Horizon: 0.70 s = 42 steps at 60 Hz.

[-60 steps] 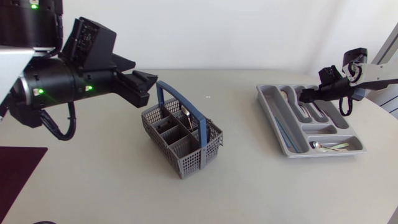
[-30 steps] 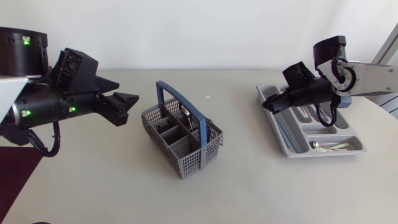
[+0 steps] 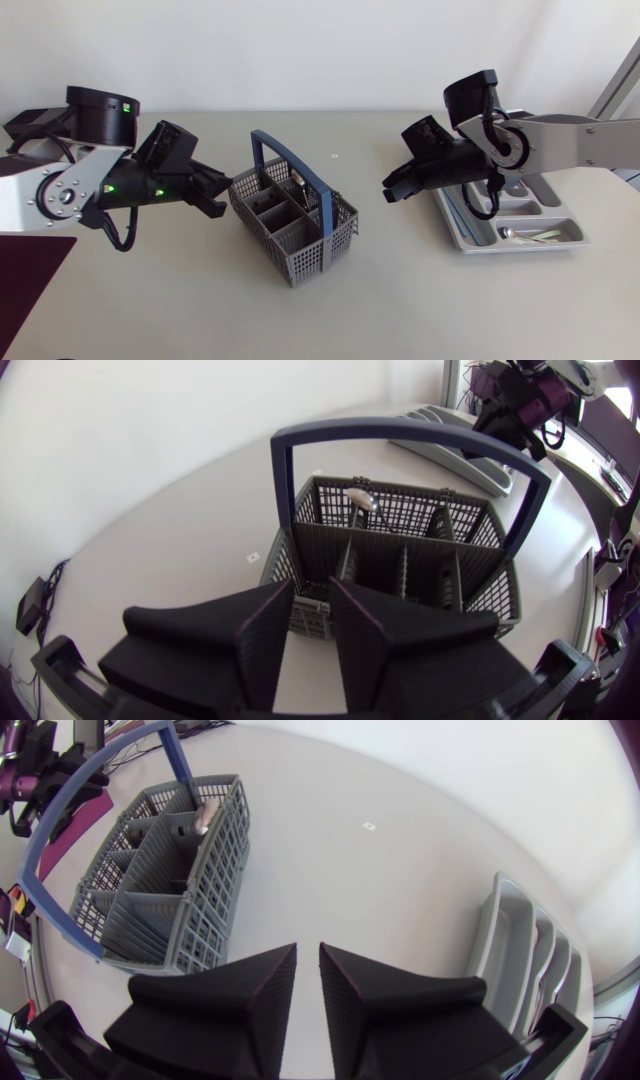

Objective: Sort the cutlery from the basket into the organizer compartments.

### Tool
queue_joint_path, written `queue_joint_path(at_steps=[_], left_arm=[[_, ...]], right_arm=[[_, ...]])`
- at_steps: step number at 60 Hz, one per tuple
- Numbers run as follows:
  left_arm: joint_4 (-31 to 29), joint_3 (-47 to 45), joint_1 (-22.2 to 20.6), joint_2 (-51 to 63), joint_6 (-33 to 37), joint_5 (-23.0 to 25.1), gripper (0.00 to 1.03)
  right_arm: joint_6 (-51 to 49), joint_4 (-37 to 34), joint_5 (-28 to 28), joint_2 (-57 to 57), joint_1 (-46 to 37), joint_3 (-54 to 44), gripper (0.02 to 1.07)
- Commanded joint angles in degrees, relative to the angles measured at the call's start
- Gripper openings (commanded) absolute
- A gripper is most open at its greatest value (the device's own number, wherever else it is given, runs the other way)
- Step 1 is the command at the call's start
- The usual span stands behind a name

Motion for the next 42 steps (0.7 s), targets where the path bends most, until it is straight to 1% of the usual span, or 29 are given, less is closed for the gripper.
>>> queue_joint_path(at_steps=[1, 14, 23, 31, 34, 42], left_arm=[[1.51, -1.56, 0.93, 3.33, 1.56, 0.87, 0.04], [3.1, -0.15, 2.16, 10.1, 2.88, 0.87, 0.04], [3.89, 1.87, 2.07, 14.85, 2.62, 0.96, 0.04], [5.2, 4.42, 1.98, 18.27, 2.18, 0.96, 0.04], [5.2, 5.82, 2.07, 19.77, 1.74, 0.96, 0.04], [5.47, 8.28, 2.07, 21.97, 1.12, 0.96, 0.04]], right_arm=[[2.16, 0.45, 0.26, 0.49, 1.5, -0.92, 0.07], [3.75, 0.89, 0.08, 2.77, 3.52, -0.3, 0.07], [4.1, 0.54, -0.71, 3.92, 4.49, 0.14, 0.07], [4.98, -0.52, -2.73, 4.18, 5.9, 0.4, 0.07], [5.33, -1.22, -4.84, 4.35, 6.16, 0.58, 0.07], [5.68, -3.33, -7.39, 4.53, 7.57, 0.75, 0.07]])
